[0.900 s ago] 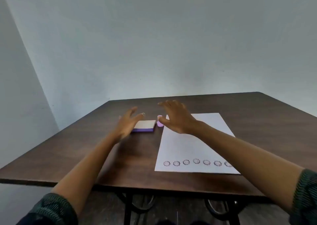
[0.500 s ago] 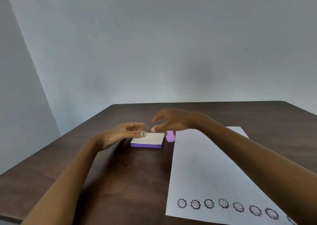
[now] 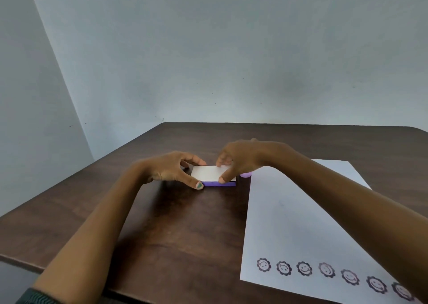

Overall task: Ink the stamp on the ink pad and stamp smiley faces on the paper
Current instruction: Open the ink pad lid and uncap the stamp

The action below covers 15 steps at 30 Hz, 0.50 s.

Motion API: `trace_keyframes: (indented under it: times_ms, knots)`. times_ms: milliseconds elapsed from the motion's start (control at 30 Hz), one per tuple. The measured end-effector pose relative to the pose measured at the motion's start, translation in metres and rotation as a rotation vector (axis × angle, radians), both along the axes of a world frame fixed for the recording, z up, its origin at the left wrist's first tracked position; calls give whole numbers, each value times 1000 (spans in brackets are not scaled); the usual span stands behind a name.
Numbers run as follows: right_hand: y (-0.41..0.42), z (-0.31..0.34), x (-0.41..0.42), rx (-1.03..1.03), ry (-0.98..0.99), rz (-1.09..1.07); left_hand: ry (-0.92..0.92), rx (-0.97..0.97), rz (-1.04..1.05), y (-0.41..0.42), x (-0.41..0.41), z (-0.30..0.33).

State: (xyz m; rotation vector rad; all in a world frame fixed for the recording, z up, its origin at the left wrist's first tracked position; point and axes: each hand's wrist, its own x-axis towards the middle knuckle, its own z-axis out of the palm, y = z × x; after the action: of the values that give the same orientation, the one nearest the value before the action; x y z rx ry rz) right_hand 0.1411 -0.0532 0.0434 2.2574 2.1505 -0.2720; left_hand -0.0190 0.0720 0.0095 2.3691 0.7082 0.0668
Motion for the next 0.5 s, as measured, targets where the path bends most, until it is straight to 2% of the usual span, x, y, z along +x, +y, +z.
trace_keyframes:
  times_ms: [500]
  knots:
    - [-12,13,-9,-125,-39,29,97,-49,-85,-20,-4,8]
